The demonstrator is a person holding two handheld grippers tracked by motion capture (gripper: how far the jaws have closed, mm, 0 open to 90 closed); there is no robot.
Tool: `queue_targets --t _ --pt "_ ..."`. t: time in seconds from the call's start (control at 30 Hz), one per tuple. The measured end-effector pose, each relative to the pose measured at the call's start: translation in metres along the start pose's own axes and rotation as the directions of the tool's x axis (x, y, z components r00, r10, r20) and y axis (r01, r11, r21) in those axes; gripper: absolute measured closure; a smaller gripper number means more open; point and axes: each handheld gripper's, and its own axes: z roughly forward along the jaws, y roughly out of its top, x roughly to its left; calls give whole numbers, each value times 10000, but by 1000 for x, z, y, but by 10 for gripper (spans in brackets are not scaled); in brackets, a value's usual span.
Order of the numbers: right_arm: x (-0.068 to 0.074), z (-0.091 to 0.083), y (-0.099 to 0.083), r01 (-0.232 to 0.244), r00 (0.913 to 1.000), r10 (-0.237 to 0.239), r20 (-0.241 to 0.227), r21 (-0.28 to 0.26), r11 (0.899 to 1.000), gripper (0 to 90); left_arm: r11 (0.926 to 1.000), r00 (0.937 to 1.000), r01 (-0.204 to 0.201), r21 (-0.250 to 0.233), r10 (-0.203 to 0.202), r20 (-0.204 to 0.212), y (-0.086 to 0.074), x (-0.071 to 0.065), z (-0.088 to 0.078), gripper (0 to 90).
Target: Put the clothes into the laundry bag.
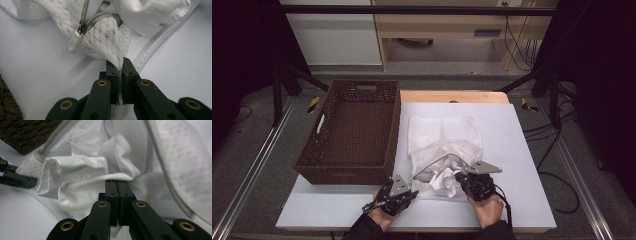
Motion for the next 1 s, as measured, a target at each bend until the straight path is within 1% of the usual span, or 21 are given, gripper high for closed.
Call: queue_targets --t 0.03,0.1,0.17,0.23,0.27,0.33,0.37,0.4,0.47,0.53,0.63,0.73,0.8,0.83,0.9,0.97,1.0 --pt "2 5 4 58 10000 -58 12 -36 10000 887 10000 10000 -9 -2 9 -5 0 0 0 846" --pt "4 20 11 18 9998 -18 198 1 10000 885 10000 10000 -20 -2 20 -29 0 0 0 847" --pt "1 34 14 -142 9992 143 381 -38 9999 884 10000 10000 -43 0 43 -43 0 0 0 847" --pt "-2 42 14 -254 9974 260 671 -101 9996 882 10000 10000 -51 2 51 -35 0 0 0 847" --pt "-4 46 14 -291 9960 306 845 -197 9994 882 10000 10000 -35 0 35 -34 0 0 0 847" --pt "-8 51 13 -140 9899 167 1407 -198 9997 882 10000 10000 -38 1 38 -33 0 0 0 847" --pt "-9 53 13 -39 9859 62 1672 -142 9999 882 10000 10000 -56 5 56 -33 0 0 0 847" --pt "-11 56 11 92 9798 -84 1996 -31 10000 881 10000 10000 -60 4 60 -34 0 0 0 847" --pt "-13 57 9 -15 9801 27 1987 -63 10000 874 10000 10000 -55 3 55 -31 0 0 0 847" --pt "-14 53 9 -49 9827 64 1851 -84 10000 847 10000 10000 -47 1 47 -39 0 0 0 847" --pt "-11 39 9 78 9887 -62 1499 -107 9999 775 10000 10000 -69 5 69 -56 0 -1 0 847" --pt "-11 16 7 93 9957 -36 925 -618 9980 717 10000 10000 -50 0 50 -38 0 -1 0 847" --pt "-11 0 3 19 9978 47 663 -991 9951 703 10000 10000 -51 3 51 -37 0 -1 0 847" --pt "-12 -8 1 34 9979 39 647 -1122 9937 696 10000 10000 -55 6 55 -49 0 -1 0 847" --pt "-16 -22 -1 207 9944 -70 1050 -1296 9914 665 10000 10000 -74 8 74 -65 0 -1 0 847" --pt "-25 -31 -5 98 9893 92 1459 -1289 9916 622 10000 10000 -40 2 40 -42 0 -1 0 847" --pt "-31 -33 -8 -17 9852 221 1701 -1191 9929 605 10000 10000 -31 -1 31 -33 0 0 0 847"
